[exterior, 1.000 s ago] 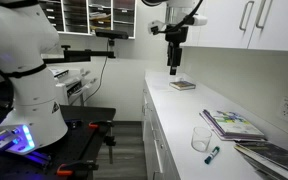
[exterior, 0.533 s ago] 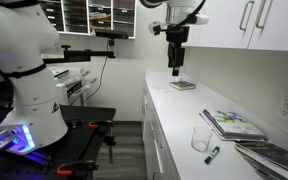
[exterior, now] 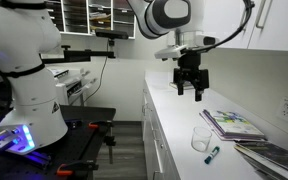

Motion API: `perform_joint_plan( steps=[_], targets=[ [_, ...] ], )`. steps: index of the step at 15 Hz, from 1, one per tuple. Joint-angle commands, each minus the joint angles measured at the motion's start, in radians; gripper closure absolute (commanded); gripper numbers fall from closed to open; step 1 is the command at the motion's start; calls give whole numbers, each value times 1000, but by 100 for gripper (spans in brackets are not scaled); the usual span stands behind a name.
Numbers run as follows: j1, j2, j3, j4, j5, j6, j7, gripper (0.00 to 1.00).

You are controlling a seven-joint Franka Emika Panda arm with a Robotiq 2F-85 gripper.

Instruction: Pick the marker and put it in the cup

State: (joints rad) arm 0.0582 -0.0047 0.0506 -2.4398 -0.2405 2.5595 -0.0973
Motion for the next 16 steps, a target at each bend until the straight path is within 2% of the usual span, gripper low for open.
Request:
perform_joint_plan(
  steps=[1,2,4,5,11,12,13,14,16],
  targets=[
    [-19,89,-17,29,-143,115,-72,0],
    [-23,114,-22,33,-149,151,-89,0],
    [-31,155,-21,43,-92,187,-118,0],
    [-24,129,-25,24,-112,161,-86,0],
    [-26,157,-26,45,-108,174,-97,0],
    [-78,185,41,33,68,241,-338,0],
    [-89,201,52,39,103,256,-402,0],
    [-113,231,82,52,186,270,-516,0],
    [-214,298,189,97,312,251,-728,0]
  ],
)
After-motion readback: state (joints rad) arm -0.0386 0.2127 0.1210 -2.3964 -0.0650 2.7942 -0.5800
